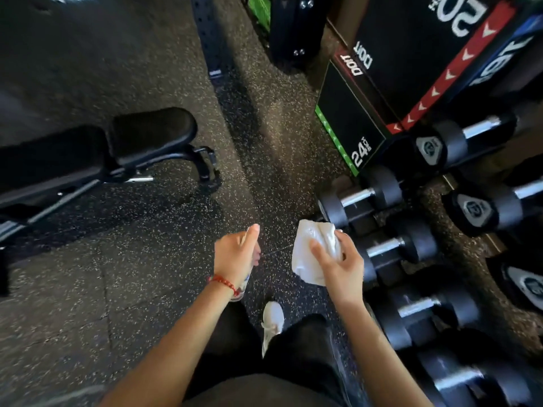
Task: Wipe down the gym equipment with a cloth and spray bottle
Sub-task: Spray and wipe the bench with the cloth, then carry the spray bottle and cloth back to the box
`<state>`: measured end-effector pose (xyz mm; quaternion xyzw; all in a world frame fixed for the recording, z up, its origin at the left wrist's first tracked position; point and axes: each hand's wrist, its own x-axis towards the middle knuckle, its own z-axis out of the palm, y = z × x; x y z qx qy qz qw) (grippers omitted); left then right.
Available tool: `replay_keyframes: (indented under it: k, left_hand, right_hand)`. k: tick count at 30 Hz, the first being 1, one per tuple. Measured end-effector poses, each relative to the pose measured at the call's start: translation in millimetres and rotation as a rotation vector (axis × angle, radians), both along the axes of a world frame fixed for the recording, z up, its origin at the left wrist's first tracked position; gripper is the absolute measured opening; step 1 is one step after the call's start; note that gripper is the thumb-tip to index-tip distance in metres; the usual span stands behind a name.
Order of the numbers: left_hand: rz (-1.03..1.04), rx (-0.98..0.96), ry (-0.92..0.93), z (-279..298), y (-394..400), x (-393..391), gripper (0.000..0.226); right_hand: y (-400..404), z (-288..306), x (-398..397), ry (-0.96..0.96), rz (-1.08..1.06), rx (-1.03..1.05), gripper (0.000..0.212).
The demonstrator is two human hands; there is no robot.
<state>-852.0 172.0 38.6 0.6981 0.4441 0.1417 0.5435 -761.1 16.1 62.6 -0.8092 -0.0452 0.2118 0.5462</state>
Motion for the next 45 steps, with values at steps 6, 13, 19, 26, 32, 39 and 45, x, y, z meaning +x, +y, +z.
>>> replay_keyframes:
  k: [6,13,19,26,32,39,45]
  left_hand:
    - [0.052,0.017,-0.022,0,65,53,0.055]
    - [-0.001,-0.004,-0.056,0,182,138,0.053]
    - [-0.065,0.042,-0.053,16,269,201,0.055]
    - [-0.061,-0.016,-0.013,12,322,262,0.052]
    - [-0.093,0.019,-0.012,8,356,338,0.054]
    - [-0.084,0.033,-0.03,18,392,458,0.052]
    - [-0.053,0.009,-0.069,29,412,542,0.052]
  right_hand:
    - [73,2,56,0.032,0.062,0.007,0.035]
    - [185,-3,127,0.019,0.015,0.014,0.069]
    - [268,9,181,0.012,-0.023,0.02,0.043]
    - [316,8,239,0.01,-0.044,0.001,0.034]
    - [354,11,317,-0.003,-0.051,0.03,0.037]
    - [395,17,441,-0.058,-0.038,0.068,0.027]
    - [412,21,524,-0.048,-0.057,0.052,0.051]
